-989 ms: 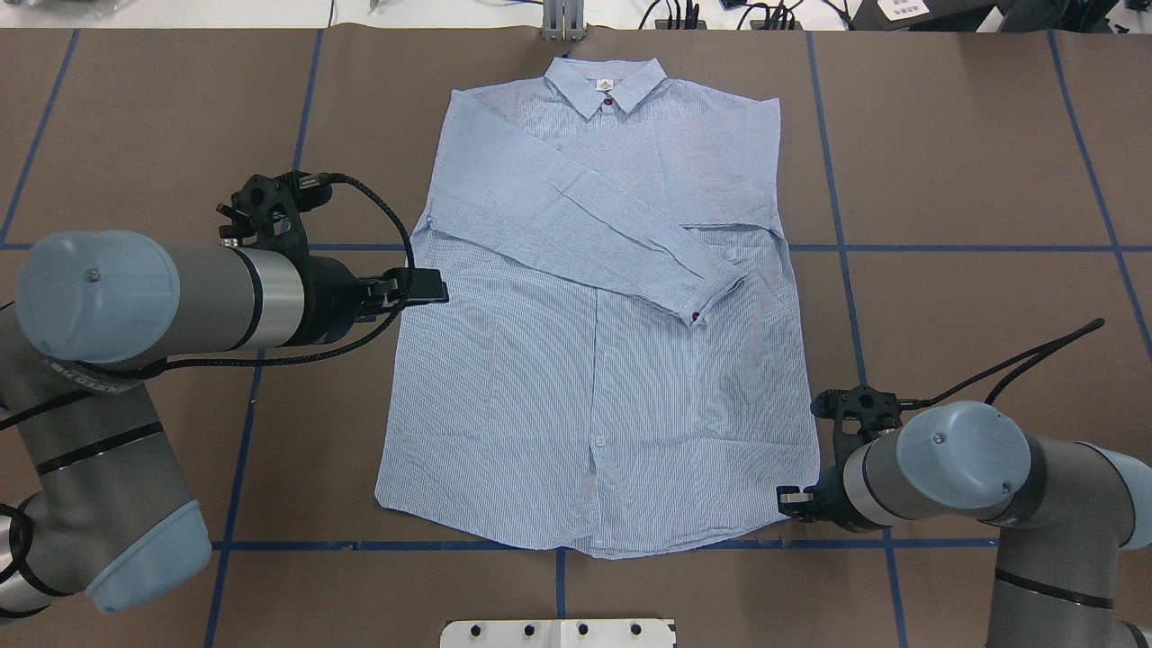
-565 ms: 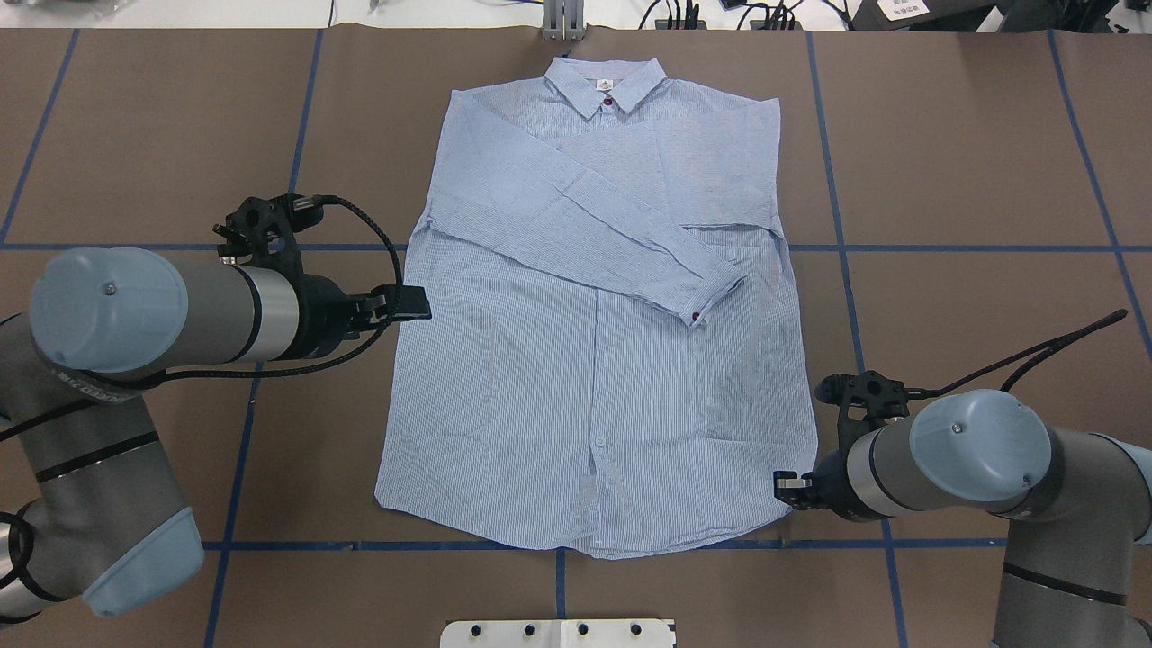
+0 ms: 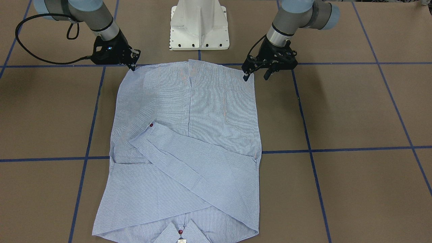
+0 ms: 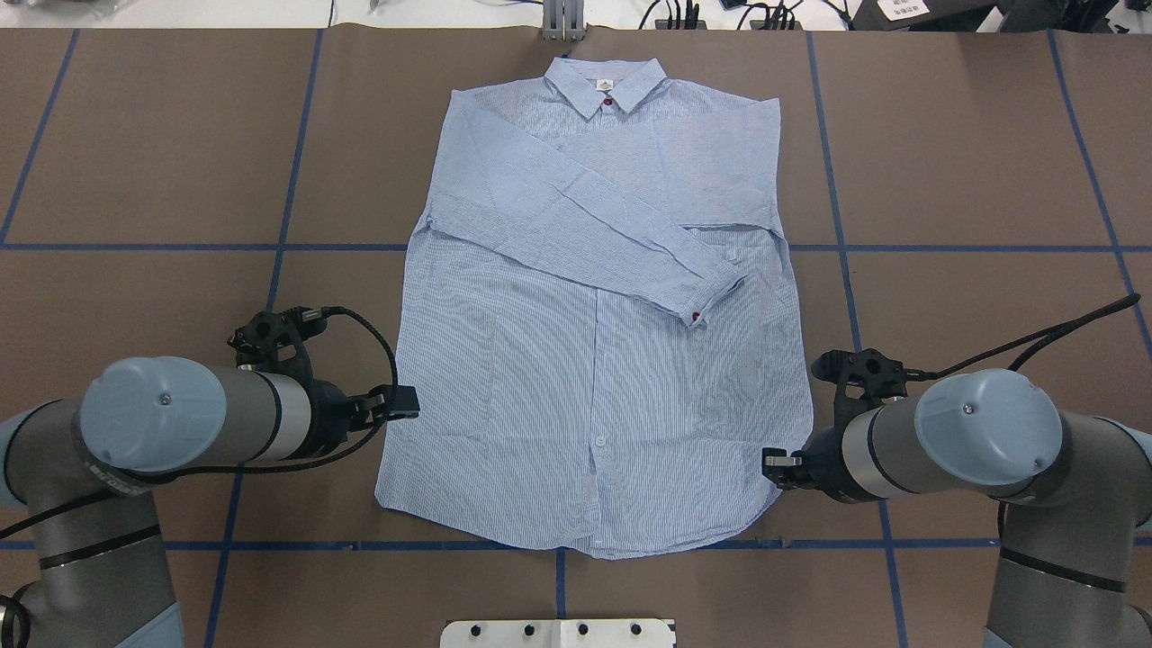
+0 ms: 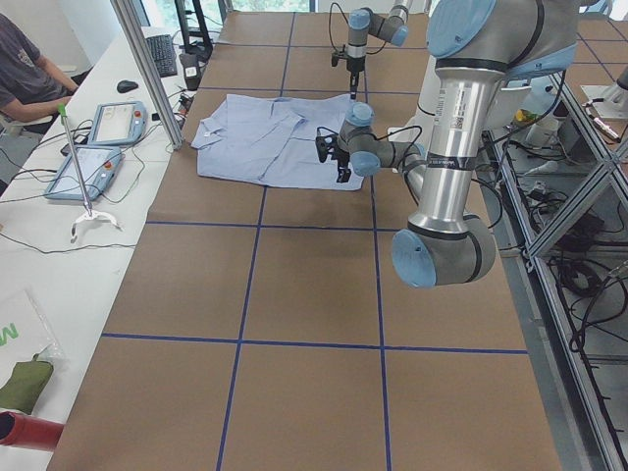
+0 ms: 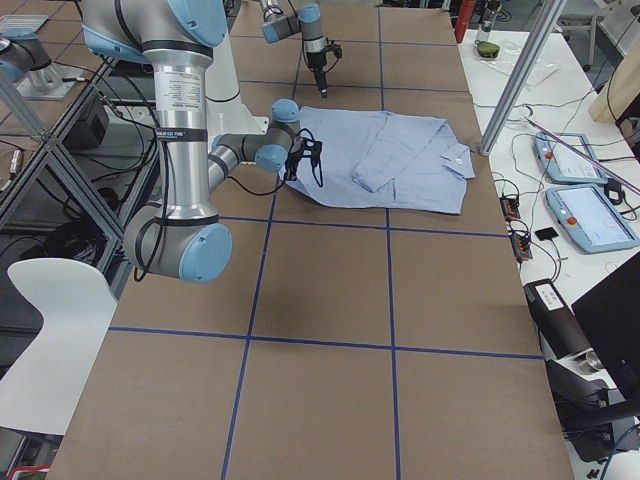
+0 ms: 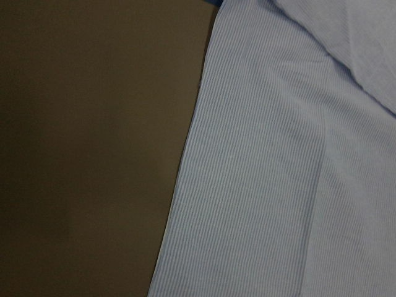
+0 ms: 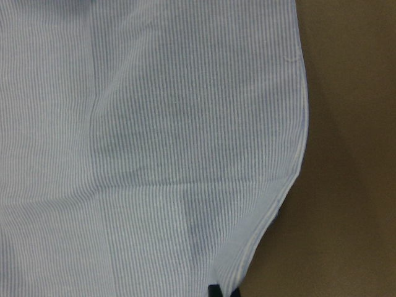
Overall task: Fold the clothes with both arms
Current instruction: 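Position both grippers at the shirt's side edges near the hem, then lower both grippers and pinch the hem corners nearest the robot, then lift the hem with both grippers and carry it toward the collar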
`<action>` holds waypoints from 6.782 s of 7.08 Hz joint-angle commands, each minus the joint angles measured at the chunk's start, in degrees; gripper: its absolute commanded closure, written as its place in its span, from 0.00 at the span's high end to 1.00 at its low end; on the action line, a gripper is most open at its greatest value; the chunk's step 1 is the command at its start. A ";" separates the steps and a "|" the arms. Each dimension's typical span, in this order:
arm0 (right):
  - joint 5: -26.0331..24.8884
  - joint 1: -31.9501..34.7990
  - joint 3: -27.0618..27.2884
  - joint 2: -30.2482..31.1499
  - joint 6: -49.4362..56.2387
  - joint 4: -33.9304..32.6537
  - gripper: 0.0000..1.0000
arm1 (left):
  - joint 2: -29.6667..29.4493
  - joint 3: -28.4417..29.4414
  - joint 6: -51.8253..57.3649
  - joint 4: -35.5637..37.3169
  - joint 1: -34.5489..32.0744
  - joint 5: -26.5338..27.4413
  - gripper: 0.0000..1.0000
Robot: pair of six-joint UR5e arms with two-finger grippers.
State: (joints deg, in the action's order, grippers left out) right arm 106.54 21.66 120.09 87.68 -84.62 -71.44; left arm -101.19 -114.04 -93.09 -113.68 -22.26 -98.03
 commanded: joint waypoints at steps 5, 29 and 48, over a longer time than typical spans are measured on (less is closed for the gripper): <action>0.68 1.36 0.14 -0.14 -0.01 -0.01 0.00 | -2.17 2.68 -2.53 6.89 5.29 0.82 0.87; 6.90 6.27 2.42 0.30 0.07 -0.19 0.00 | -2.35 0.25 -2.36 9.53 4.95 0.65 0.00; 36.46 17.98 3.57 0.57 2.18 3.15 0.00 | -2.96 -19.37 2.22 33.61 10.93 0.03 0.00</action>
State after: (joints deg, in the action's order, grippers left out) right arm 143.17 39.63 123.69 88.25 -82.53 -68.29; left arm -103.85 -133.47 -91.15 -80.03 -10.71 -97.99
